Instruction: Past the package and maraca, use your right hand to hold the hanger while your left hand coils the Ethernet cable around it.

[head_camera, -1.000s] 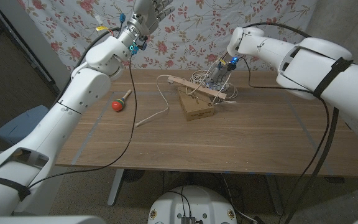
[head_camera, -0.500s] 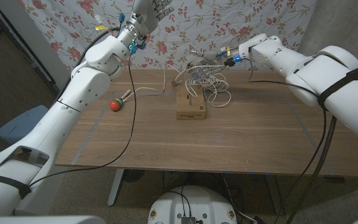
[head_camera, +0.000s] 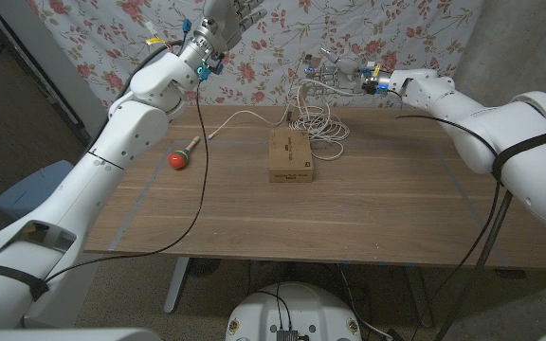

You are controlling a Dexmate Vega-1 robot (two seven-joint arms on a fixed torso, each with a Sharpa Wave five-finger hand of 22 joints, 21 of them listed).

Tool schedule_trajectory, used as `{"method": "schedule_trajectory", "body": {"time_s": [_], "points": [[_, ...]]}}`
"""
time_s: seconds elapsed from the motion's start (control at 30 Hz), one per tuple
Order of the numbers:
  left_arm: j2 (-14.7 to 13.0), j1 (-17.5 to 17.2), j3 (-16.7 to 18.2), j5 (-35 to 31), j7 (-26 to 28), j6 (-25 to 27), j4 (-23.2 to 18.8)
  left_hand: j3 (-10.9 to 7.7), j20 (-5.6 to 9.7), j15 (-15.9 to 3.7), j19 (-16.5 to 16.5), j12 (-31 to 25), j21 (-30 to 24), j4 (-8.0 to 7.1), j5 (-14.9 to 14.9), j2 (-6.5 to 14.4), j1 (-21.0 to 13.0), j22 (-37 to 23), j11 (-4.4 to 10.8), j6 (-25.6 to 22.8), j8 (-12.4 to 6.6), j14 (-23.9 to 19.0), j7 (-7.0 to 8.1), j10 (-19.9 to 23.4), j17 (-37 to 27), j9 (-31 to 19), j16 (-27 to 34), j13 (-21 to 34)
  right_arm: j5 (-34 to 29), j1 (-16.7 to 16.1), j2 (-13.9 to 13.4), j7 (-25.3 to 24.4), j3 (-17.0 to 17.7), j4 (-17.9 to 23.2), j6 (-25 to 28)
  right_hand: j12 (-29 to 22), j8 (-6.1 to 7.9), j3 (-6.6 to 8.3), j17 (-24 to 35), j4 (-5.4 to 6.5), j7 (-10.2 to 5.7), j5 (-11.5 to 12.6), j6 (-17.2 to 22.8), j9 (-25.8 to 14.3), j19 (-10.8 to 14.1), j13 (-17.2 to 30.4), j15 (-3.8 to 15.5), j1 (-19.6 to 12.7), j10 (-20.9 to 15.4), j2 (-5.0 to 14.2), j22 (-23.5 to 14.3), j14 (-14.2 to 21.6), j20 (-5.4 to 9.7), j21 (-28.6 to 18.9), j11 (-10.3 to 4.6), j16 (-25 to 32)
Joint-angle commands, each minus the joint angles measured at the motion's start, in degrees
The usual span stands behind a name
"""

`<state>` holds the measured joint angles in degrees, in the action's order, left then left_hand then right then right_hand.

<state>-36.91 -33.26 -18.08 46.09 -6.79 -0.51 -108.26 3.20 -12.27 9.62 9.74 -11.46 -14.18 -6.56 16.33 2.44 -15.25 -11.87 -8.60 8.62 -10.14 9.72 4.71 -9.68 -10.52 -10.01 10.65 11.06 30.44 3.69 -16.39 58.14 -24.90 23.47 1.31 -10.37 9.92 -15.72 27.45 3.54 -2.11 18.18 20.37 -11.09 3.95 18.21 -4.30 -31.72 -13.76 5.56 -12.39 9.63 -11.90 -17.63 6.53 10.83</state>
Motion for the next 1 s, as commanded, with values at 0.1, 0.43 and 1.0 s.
{"method": "schedule_trajectory", "body": {"time_s": [0.1, 0.43, 1.0], "points": [[0.7, 0.7, -0.6, 0.0, -0.2, 0.0, 0.5, 0.15, -0.05, -0.29, 6.4, -0.4, 0.1, 0.11, 0.3, 0.7, -0.2, -0.1, -0.34, 0.2, -0.4, 5.4, 0.06, -3.7, -0.2, -0.1, 0.3, 0.2, -3.8, -3.9, -7.4, 3.5, -2.2, 7.0, -15.0, -3.3, 1.03, -2.77, 1.1, 3.95, -0.26, -0.3, -8.6, 0.0, 26.5, -0.3, 0.76, 9.3, -2.9, -0.67, -2.4, 18.7, 2.35, -13.1, 2.28, 9.2], [0.7, 1.0, -0.8, -0.2, -0.2, 0.4, 0.0, 0.22, -0.04, -0.3, 6.4, -0.4, 0.2, 0.15, 0.3, 0.8, -0.2, -0.1, -0.26, 0.4, -0.39, 5.5, 0.14, -3.9, -0.2, -0.1, 0.3, 0.2, -8.6, -18.1, -16.2, -27.4, -2.0, 34.3, -16.2, -25.5, 8.5, -2.86, 12.9, 3.96, 10.1, 4.1, 23.4, -1.5, 47.8, 7.0, 9.63, 19.0, -45.3, -3.31, -9.0, 61.6, 10.09, -32.2, 1.69, 28.2], [0.2, 0.1, -0.8, -0.7, 1.1, 1.0, -2.3, 0.32, -0.04, -0.42, 6.4, -0.5, 0.2, 0.22, 0.4, 0.9, -0.2, -0.2, -0.15, 0.5, -0.41, 5.2, 0.19, -3.7, -0.1, -0.1, 0.4, 0.2, 1.1, -17.6, -12.4, -21.5, 0.1, 22.9, -28.1, -14.8, 13.85, 0.14, 15.2, -0.99, 4.85, 2.2, 25.5, -9.3, -2.2, 18.1, 2.34, 4.1, -2.0, 0.77, 0.9, -0.2, 3.65, -12.6, -2.54, 5.2]]}}
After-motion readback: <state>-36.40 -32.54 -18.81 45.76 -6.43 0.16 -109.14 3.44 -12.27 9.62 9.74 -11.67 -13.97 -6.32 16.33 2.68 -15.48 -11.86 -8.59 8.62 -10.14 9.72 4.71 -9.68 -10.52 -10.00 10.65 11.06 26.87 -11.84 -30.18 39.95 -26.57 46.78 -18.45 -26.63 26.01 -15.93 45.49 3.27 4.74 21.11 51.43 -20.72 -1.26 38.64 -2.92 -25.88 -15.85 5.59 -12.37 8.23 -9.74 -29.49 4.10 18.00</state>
